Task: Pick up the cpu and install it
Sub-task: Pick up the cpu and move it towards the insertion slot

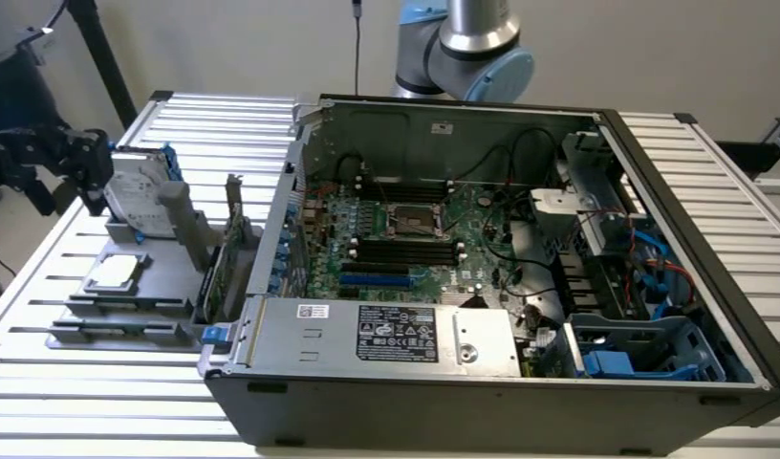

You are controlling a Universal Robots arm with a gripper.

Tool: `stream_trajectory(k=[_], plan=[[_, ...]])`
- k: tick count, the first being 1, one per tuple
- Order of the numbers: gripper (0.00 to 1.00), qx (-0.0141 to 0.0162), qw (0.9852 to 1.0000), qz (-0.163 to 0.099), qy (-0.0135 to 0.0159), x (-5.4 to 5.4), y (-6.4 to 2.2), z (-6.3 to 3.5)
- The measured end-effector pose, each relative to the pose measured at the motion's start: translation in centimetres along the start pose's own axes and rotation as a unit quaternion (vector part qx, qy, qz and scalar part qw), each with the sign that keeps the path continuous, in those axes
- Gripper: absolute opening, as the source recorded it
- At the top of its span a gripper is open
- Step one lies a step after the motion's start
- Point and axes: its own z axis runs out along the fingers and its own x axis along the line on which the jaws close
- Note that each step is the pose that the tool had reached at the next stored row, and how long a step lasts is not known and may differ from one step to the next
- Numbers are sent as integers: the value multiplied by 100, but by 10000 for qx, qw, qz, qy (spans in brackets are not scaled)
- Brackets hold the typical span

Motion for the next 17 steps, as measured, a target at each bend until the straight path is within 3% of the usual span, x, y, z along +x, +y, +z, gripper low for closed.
stream_trajectory(k=[6, 13, 17], plan=[[60, 1, 9996, -291, -7, -18, 1, 108], [60, 0, 9997, -257, -6, -48, 11, 235], [60, 1, 9999, -111, -2, -49, 28, 307]])
